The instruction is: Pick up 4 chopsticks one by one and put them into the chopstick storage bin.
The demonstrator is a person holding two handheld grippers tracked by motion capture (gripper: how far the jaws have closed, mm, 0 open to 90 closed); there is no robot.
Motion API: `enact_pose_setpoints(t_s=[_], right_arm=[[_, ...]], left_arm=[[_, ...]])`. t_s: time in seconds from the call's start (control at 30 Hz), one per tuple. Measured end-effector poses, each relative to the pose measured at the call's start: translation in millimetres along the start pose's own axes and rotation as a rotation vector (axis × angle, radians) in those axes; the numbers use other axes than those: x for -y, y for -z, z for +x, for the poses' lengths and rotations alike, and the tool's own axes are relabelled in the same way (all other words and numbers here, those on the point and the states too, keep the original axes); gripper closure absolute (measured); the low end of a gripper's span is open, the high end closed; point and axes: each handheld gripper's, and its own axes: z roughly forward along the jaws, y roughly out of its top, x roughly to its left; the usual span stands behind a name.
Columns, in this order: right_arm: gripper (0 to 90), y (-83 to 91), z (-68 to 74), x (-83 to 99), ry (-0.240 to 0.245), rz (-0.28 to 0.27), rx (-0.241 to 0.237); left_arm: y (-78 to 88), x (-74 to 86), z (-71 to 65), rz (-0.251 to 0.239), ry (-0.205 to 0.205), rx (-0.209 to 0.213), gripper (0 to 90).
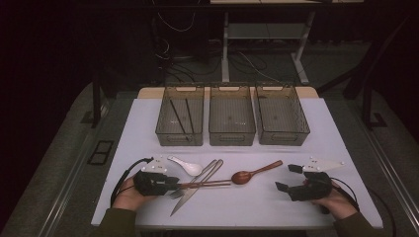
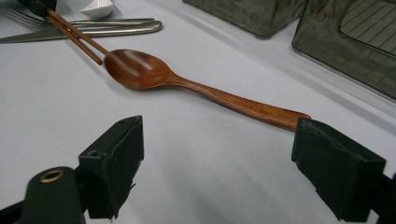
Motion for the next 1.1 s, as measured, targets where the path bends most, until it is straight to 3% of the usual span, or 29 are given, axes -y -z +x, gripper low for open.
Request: enact_pose_setpoints(t_s=[0.3, 0.67, 0.87, 1.1], right_arm=[[16.7, -0.1, 0.3, 0.0, 0.001, 0.001, -0.001], [16.7, -0.6, 0.5, 0.0, 0.002, 0.001, -0.001], [16.7, -1.4, 1.0, 0.0, 0.005, 0.004, -0.002], [16.7, -1.9, 1.1, 0.0, 0.006, 0.004, -0.004]], left_arm=[[-1.6, 1.7, -0.2, 0.024, -0.015, -0.018, 71.3], [-2.5, -3.0, -0.6, -0.031, -0.005, -0.009, 57.6], [-4.9, -12.7, -0.4, -0.089, 0.013, -0.001, 56.8], [-12.9, -19.6, 1.3, -0.088, 0.04, -0.02, 62.6]])
